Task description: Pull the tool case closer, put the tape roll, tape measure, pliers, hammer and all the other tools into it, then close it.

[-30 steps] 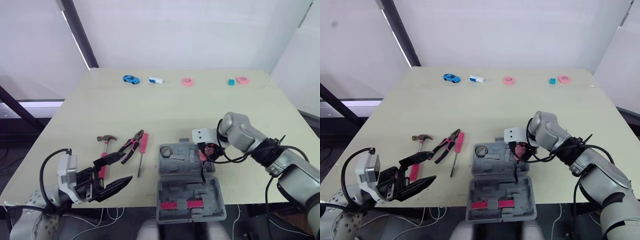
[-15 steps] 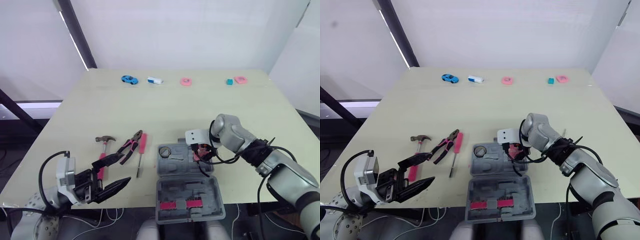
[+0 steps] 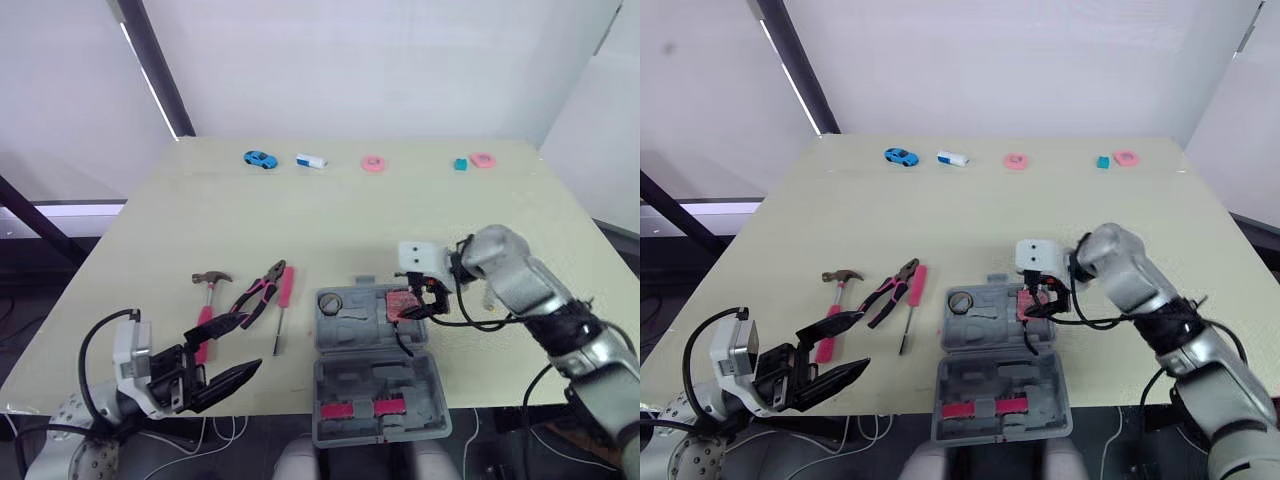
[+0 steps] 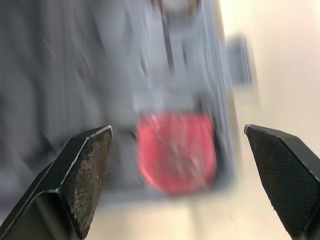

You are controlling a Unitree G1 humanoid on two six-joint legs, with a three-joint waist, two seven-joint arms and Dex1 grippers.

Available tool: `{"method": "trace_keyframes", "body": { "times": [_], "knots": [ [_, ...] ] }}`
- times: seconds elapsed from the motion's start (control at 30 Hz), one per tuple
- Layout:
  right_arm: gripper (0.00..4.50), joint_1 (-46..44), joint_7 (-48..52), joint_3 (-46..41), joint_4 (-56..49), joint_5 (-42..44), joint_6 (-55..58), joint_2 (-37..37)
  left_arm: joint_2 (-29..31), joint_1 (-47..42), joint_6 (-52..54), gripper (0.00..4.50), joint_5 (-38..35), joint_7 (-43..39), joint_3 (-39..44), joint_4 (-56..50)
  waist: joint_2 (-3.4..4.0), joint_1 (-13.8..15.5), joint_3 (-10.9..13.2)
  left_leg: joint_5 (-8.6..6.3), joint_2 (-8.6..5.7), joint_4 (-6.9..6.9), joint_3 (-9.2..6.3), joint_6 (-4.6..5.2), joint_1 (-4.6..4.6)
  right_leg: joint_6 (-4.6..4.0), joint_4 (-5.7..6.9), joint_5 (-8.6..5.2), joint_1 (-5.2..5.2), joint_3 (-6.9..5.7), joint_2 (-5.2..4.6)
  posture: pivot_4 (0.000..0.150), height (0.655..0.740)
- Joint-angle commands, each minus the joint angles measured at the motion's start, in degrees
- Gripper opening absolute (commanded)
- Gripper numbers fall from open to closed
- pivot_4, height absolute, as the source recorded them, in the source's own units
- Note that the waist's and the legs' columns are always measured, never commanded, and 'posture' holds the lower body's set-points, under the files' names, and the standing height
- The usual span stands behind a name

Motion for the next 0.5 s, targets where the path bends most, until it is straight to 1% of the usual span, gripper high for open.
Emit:
{"method": "trace_keyframes", "body": {
  "times": [0.03, 0.13, 0.17, 0.2, 0.23, 0.27, 0.3, 0.33, 0.37, 0.5],
  "knots": [
    [4.44, 6.2, -8.6, -8.8, 0.3, 3.9, -8.3, 1.8, -0.3, -0.2, 0.5, 4.50, -0.6, 1.4, -0.7, -3.2, -0.03, 0.0, 0.0, 0.00, 0.00, 0.00, 0.00, 0.00, 0.00, 0.00, 0.00, 0.00, 0.00, 0.00, 0.00, 0.150, 0.7400],
    [4.44, 12.4, -12.7, -12.5, 1.4, 6.7, -13.0, 4.2, -0.2, -1.2, 1.4, 4.50, -0.7, 2.5, -1.7, -3.9, -0.05, 0.3, 0.0, 0.00, -0.03, 0.02, -0.04, 0.00, 0.00, 0.00, -0.03, -0.01, 0.08, 0.00, -0.02, 0.150, 0.7400],
    [4.22, 13.5, -13.2, -12.9, 1.5, 7.3, -13.4, 4.7, -0.1, -1.5, 1.6, 4.50, -0.8, 2.7, -1.8, -3.9, -0.04, 0.2, 0.0, 0.00, -0.04, 0.03, -0.03, 0.00, 0.00, 0.00, -0.04, -0.01, 0.09, 0.00, -0.01, 0.150, 0.7400],
    [3.94, 14.6, -13.4, -12.9, 1.7, 7.6, -14.4, 4.8, 0.0, -1.7, 1.7, 4.50, -0.8, 2.8, -1.8, -3.9, -0.03, 0.0, 0.0, 0.00, -0.04, 0.03, -0.02, 0.00, 0.01, 0.00, -0.03, 0.00, 0.09, 0.02, -0.01, 0.150, 0.7400],
    [3.35, 15.3, -13.6, -12.6, 2.0, 7.5, -15.3, 4.6, 0.2, -2.0, 1.9, 4.50, -0.8, 2.8, -1.9, -3.8, -0.02, -0.1, 0.0, 0.00, -0.03, 0.03, -0.03, 0.00, 0.03, 0.00, -0.03, 0.00, 0.09, 0.03, 0.01, 0.150, 0.7400],
    [3.20, 16.0, -13.7, -12.2, 2.1, 7.5, -15.6, 4.4, 0.2, -2.2, 2.1, 4.50, -0.8, 2.9, -2.0, -3.9, -0.02, -0.3, 0.0, 0.00, -0.02, 0.03, -0.03, 0.00, 0.05, 0.00, -0.02, 0.00, 0.09, 0.05, 0.03, 0.150, 0.7400],
    [2.54, 16.6, -13.6, -11.8, 2.0, 7.4, -16.0, 4.1, 0.4, -2.4, 2.4, 4.50, -0.9, 2.9, -2.0, -3.9, -0.02, -0.3, 0.0, 0.00, -0.02, 0.02, -0.02, 0.01, 0.08, 0.00, -0.01, 0.00, 0.09, 0.08, 0.04, 0.150, 0.7400],
    [2.37, 17.0, -13.9, -11.4, 2.1, 7.1, -16.7, 3.9, 0.5, -2.6, 2.6, 4.50, -0.9, 2.9, -2.0, -4.0, -0.02, -0.2, 0.0, 0.00, -0.02, 0.01, -0.03, 0.01, 0.09, 0.00, -0.01, 0.00, 0.09, 0.08, 0.05, 0.150, 0.7400],
    [2.05, 17.1, -14.4, -11.3, 2.2, 7.0, -17.0, 3.9, 0.6, -2.9, 2.8, 4.50, -0.9, 3.0, -2.1, -4.0, -0.02, -0.1, 0.0, 0.00, -0.02, 0.01, -0.05, 0.01, 0.09, 0.00, -0.01, 0.00, 0.09, 0.08, 0.06, 0.150, 0.7400],
    [2.05, 17.0, -15.4, -11.2, 3.2, 7.5, -17.3, 4.2, 0.9, -3.9, 3.5, 4.50, -0.9, 3.3, -2.0, -4.1, -0.02, 0.0, 0.0, 0.00, -0.02, 0.01, -0.04, 0.01, 0.09, 0.00, -0.01, -0.01, 0.10, 0.09, 0.06, 0.150, 0.7400]
  ]
}}
